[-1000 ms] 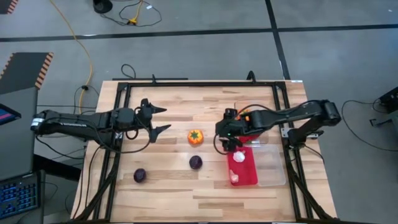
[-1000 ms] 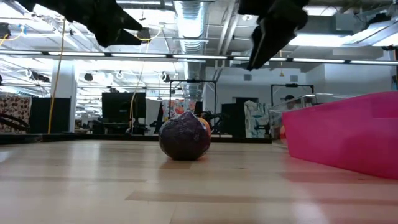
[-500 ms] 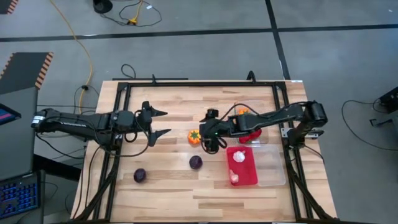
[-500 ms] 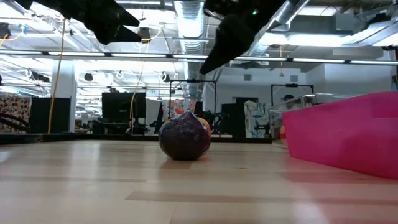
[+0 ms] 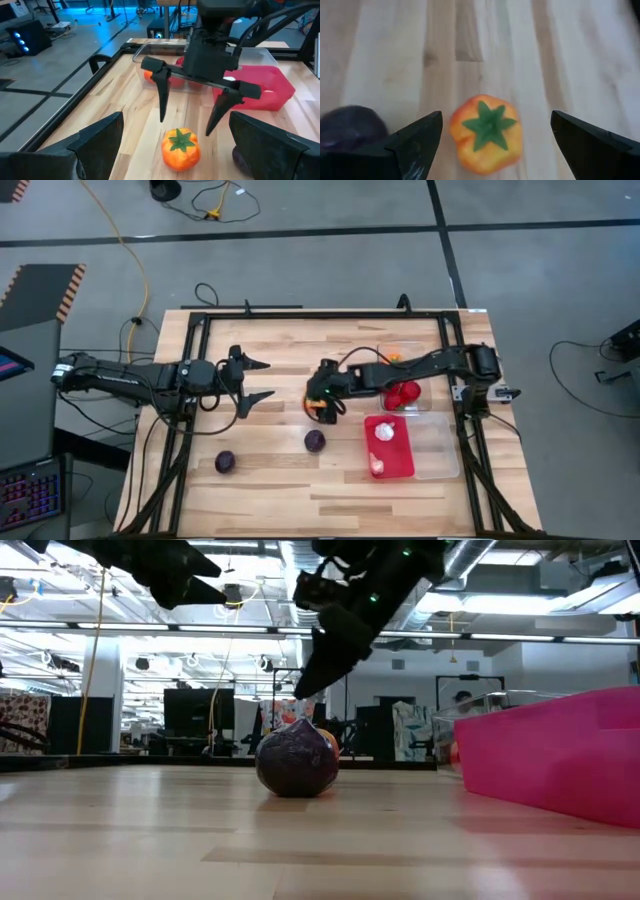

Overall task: Sort produce into baskets
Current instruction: Put the yellow tomato into the top transparent bin

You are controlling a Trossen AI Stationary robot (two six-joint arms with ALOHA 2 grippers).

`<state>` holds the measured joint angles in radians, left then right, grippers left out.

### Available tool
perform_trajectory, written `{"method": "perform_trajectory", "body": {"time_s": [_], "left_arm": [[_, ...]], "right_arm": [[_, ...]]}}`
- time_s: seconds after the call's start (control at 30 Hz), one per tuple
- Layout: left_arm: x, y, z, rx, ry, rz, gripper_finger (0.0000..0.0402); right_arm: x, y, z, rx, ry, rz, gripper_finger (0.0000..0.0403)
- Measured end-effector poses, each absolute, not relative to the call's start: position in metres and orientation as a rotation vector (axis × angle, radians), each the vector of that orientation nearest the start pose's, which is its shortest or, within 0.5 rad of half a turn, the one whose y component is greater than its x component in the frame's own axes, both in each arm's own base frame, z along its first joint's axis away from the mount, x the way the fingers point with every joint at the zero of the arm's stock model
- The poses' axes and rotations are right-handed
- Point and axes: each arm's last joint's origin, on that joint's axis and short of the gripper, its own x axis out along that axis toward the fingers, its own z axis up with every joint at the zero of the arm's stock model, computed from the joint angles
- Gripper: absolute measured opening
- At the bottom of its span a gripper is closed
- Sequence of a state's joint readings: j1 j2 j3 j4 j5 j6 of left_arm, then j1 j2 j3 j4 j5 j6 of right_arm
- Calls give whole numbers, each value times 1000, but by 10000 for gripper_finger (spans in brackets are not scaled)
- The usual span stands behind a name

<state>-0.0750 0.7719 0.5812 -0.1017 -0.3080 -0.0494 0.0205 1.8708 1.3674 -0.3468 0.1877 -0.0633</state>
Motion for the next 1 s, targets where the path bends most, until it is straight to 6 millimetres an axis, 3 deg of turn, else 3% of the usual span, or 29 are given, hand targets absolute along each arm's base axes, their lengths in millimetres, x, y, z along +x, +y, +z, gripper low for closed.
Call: {"method": "perform_trajectory", "body": {"time_s": [0.2, 0.5, 0.73, 1.0], "left_arm": [[174, -4, 271, 1, 297, 255, 351], [173, -4, 268, -6, 326, 259, 351], [173, -4, 268, -6, 328, 261, 351], [173, -4, 268, -6, 328, 261, 351]], "right_arm": [[423, -11, 221, -65, 955, -44, 386], [442, -25, 195, -84, 1131, -8, 382], [444, -25, 175, -84, 1231, 2, 382], [441, -25, 179, -80, 1240, 2, 365]]}}
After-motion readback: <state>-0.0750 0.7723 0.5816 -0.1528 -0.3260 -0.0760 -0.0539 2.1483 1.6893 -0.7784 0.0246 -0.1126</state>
